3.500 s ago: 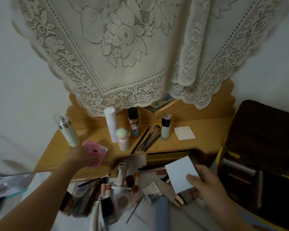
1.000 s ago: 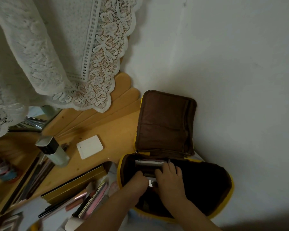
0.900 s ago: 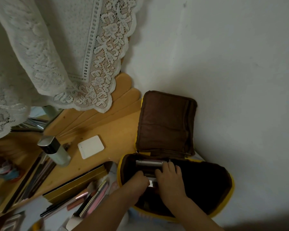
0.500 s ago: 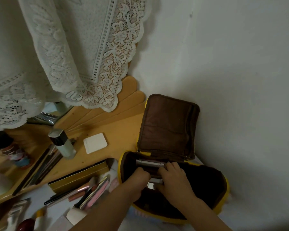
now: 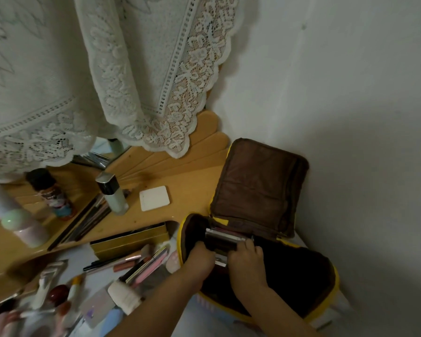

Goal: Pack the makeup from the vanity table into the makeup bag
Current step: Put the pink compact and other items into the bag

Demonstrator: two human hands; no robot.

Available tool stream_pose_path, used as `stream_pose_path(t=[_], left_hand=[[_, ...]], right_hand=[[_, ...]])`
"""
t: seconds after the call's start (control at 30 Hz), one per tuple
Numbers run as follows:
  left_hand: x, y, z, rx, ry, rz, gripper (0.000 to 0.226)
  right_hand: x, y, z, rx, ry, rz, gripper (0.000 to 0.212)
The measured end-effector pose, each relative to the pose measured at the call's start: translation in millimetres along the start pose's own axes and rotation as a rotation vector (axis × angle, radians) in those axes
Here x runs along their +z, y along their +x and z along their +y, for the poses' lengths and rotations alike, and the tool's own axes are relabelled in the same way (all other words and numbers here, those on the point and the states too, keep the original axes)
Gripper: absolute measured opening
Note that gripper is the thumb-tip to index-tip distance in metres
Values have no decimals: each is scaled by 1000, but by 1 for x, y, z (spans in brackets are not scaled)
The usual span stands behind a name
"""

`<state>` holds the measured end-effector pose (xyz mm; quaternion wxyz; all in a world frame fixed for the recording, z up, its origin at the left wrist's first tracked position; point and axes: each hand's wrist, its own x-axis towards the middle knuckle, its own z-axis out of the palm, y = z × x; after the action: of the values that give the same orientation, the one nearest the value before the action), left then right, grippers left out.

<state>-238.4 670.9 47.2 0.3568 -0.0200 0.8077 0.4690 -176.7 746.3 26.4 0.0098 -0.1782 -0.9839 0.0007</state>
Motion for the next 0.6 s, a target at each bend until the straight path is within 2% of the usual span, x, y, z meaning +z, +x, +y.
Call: stream_pose_path(t=[0.1,0.27,0.4,0.47,0.6], left_hand=[[4,5,-1,17,85,-15,36],[5,9,-1,-28,124,-93,23],[1,1,-3,43,178,-64,39],[-3,-9,2,101,156,-63,44],[-27,-41,2,262,67,-36,42]], right_hand=[[-4,0,0,38,-20,-55,36],[3,3,9,58,41,-12,54],[-2,0,15,65,48,-6,56],[-13,-7,15,43,82,-27,49],[-28,-18,11,-56,303,-54,23]])
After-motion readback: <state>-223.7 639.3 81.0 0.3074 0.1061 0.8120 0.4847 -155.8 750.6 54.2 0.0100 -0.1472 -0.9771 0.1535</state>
